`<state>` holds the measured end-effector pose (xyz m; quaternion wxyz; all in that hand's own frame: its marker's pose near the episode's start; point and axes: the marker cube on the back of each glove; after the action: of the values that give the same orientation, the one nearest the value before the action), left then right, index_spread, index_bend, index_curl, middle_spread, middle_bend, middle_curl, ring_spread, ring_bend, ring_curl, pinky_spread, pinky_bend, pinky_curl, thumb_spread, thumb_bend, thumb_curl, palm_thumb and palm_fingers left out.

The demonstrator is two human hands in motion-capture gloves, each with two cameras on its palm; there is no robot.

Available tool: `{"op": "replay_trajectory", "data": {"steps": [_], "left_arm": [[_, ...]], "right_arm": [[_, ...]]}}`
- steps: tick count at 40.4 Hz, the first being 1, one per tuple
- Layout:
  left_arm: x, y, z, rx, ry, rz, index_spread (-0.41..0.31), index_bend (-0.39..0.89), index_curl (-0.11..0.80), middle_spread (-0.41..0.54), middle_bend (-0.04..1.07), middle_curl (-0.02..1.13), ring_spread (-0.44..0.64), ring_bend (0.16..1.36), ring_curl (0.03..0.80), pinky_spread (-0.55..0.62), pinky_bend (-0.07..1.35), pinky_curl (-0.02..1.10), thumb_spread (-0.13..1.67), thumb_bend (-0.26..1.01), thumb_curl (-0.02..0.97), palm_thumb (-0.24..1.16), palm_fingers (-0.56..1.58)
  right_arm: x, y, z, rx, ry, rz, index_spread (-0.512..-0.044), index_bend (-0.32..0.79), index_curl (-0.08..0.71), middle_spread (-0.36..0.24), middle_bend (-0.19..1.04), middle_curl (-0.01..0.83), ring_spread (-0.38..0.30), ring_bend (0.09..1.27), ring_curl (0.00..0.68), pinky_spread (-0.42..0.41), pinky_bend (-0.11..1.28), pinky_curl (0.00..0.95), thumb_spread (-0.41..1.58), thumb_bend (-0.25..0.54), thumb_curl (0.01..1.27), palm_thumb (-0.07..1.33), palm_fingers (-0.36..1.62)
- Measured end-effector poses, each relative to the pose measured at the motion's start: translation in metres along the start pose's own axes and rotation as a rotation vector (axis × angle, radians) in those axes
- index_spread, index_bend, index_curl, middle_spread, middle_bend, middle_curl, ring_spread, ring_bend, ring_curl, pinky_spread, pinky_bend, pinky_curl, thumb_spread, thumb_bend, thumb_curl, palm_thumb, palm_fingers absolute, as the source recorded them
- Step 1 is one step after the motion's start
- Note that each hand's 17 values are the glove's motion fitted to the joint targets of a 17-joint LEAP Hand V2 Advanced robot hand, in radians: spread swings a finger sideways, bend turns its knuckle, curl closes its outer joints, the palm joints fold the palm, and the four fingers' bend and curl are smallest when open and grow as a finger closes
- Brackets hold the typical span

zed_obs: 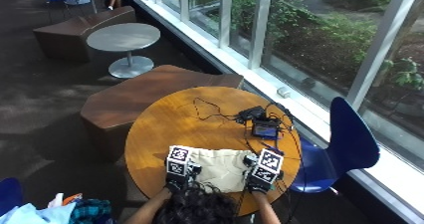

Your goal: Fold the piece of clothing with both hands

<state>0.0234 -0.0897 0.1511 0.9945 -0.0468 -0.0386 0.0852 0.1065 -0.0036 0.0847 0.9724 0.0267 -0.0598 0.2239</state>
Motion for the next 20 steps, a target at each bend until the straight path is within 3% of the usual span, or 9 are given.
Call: {"op": "replay_trajectory", "data": {"steps": [1,7,13,20], "left_arm": [[0.004,-0.003,0.0,-0.001,0.001,0.006,-0.092,0.13,0.337,0.041,0.14,0.35,0.17,0.45,0.332,0.09,0.58,0.47,1.51,-0.03,0.159,0.09,0.34],[0.039,-0.017,-0.012,0.015,0.015,0.056,-0.081,0.14,0.336,0.066,0.15,0.34,0.21,0.48,0.335,0.12,0.61,0.48,1.55,-0.01,0.137,0.03,0.33],[0.068,-0.028,-0.014,0.001,0.025,0.1,-0.082,0.15,0.338,0.073,0.17,0.34,0.23,0.49,0.337,0.13,0.61,0.48,1.55,-0.01,0.134,0.01,0.32],[0.038,-0.01,-0.051,0.096,0.287,0.058,-0.081,0.13,0.331,0.064,0.18,0.34,0.2,0.54,0.343,0.13,0.61,0.47,1.55,0.0,0.136,0.0,0.36]], "right_arm": [[0.003,-0.003,-0.003,0.007,-0.001,0.007,-0.246,-0.03,0.04,-0.173,0.34,0.429,-0.211,0.92,0.48,-0.234,0.85,0.474,1.16,0.121,0.39,0.71,1.06],[0.032,-0.025,-0.031,0.028,-0.035,0.074,-0.259,0.01,0.041,-0.248,0.34,0.439,-0.22,0.94,0.499,-0.249,0.87,0.497,1.03,0.105,0.44,0.8,1.06],[0.038,-0.037,-0.066,0.02,-0.163,0.085,-0.286,0.05,0.066,-0.26,0.4,0.46,-0.229,0.91,0.496,-0.274,0.82,0.486,0.84,0.059,0.5,0.87,1.11],[-0.029,-0.034,-0.095,0.179,-0.124,-0.074,-0.298,0.06,0.085,-0.262,0.4,0.465,-0.233,0.88,0.494,-0.281,0.8,0.483,0.73,0.007,0.54,0.9,1.12]]}}
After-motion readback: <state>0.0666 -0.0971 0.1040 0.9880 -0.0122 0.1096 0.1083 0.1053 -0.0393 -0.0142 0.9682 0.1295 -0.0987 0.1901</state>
